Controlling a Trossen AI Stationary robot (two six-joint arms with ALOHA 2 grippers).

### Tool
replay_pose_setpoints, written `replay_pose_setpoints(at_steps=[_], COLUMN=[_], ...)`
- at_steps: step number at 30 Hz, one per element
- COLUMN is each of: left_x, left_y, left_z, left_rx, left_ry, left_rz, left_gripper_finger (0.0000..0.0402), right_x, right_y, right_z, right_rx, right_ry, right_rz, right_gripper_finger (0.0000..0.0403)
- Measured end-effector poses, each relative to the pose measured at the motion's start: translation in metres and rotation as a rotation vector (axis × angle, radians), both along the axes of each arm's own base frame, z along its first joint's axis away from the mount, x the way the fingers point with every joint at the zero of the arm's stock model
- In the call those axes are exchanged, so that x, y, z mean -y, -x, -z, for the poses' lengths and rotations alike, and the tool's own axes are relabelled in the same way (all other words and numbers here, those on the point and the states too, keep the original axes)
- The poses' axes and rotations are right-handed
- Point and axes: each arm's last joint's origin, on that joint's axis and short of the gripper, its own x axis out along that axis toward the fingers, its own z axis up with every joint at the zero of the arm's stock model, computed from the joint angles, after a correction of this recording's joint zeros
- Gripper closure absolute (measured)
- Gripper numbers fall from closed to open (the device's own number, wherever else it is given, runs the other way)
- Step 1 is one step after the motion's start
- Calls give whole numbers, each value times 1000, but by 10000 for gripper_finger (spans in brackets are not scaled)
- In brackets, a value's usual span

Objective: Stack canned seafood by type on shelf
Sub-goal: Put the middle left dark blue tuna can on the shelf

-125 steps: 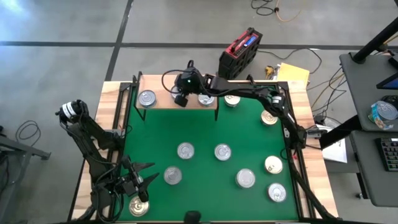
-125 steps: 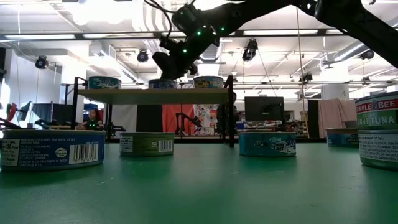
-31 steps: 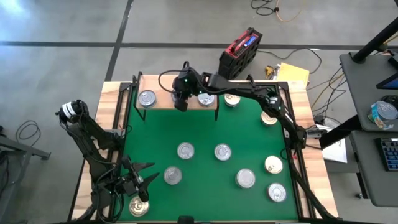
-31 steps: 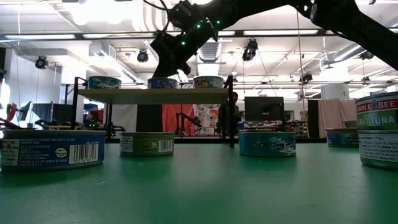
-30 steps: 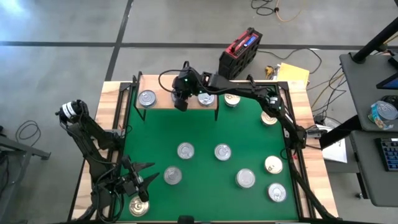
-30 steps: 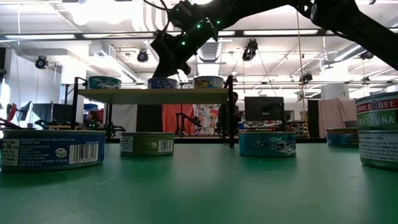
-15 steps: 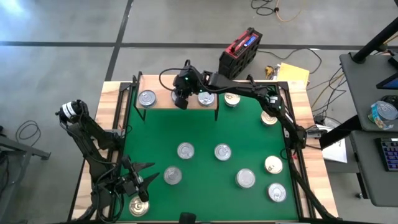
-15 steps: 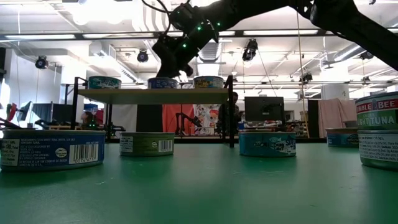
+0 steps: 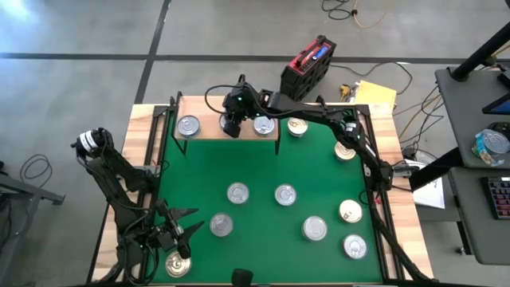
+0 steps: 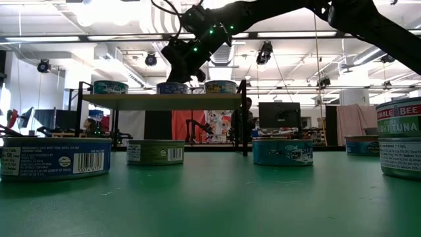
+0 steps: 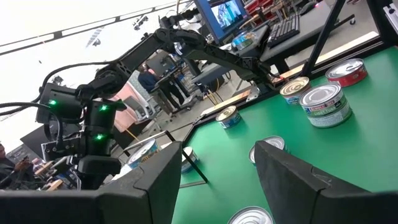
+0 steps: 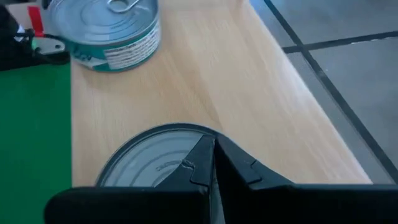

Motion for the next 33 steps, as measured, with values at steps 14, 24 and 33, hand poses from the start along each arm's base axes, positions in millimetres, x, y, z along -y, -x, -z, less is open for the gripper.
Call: replay_pose_setpoints(at_steps=[14,24,33], left_x=[0,0,0], left_y=[0,0,0], left_z=[0,0,0], left_rx=[0,0,-1], left_ry=[0,0,-1], left_rz=[0,0,0], left_gripper_finger=[214,214,214], right_x=[9,14,16], right_y=[4,5,5], right_z=[1,5,4], right_rx=[-1,-20,7], right_ry=[-4,20,22], right_rz=[47,115,194], right_gripper_finger=[394,394,394])
